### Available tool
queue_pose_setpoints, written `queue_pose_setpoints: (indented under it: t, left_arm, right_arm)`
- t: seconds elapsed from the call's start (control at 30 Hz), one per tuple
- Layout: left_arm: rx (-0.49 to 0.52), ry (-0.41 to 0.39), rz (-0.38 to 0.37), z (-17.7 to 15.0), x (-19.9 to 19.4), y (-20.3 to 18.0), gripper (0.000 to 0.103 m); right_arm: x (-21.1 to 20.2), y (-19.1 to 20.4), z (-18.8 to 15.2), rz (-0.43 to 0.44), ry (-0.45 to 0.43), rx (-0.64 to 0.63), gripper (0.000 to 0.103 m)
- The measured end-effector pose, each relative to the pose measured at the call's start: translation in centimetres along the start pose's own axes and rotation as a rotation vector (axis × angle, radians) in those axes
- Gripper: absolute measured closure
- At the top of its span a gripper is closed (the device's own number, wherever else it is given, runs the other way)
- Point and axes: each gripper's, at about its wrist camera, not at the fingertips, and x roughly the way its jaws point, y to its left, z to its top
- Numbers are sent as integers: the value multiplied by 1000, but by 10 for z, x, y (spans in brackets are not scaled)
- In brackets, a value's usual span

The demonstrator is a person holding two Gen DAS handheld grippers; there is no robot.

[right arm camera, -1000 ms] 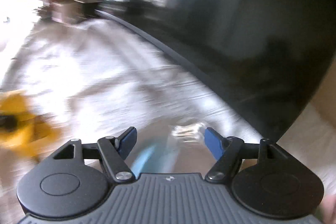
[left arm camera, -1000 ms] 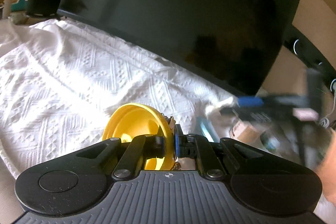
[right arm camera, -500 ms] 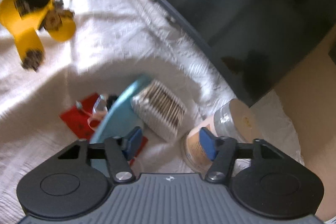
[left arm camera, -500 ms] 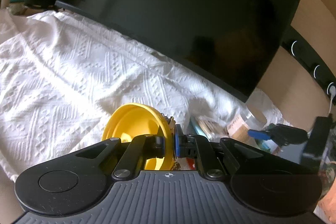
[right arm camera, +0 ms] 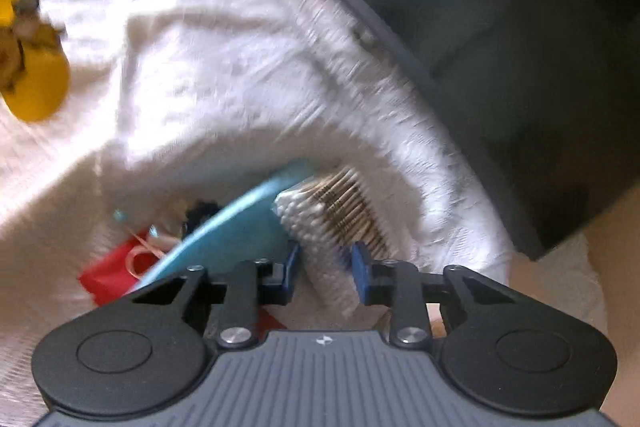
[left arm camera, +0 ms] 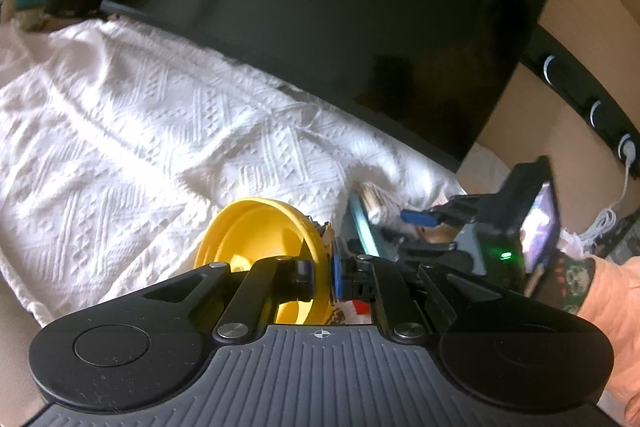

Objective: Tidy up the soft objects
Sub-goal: 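Grasp the cotton swab bundle with the right gripper while the left gripper holds the yellow toy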

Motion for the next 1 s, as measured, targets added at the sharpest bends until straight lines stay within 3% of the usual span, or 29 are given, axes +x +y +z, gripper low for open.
queue_pose_setpoints:
  t: [0.13, 0.23, 0.37, 0.5, 0.6, 0.67, 0.73, 0.9, 1.0]
  left_arm:
    - [48, 10, 2, 3, -1, -13, 92]
    - [83, 20, -31, 3, -1, -24, 92]
    - [94, 39, -78, -5, 8, -35, 92]
    - [70, 83, -137, -19, 20, -44, 92]
    - [65, 113, -174, -29, 27, -52, 92]
    - [66, 129, -180, -32, 33, -57, 92]
    - [61, 139, -185, -35, 36, -58, 92]
    - [67, 131, -200, -36, 36, -62, 92]
    - [78, 127, -195, -35, 30, -64, 92]
  right_arm:
    - [-52, -18, -7, 17, -93, 156, 81]
    - [-90, -30, -19, 60, -115, 263, 81]
    - [-118, -45, -44, 138, -68, 412, 81]
    - [-133, -62, -79, 235, 17, 642, 82]
    - [-136, -60, -96, 200, 66, 672, 79]
    - [-137, -55, -101, 195, 82, 652, 61]
    - [-136, -49, -102, 186, 86, 625, 51]
    - [-126, -38, -103, 182, 107, 611, 51]
    - [-115, -41, -96, 125, 106, 631, 51]
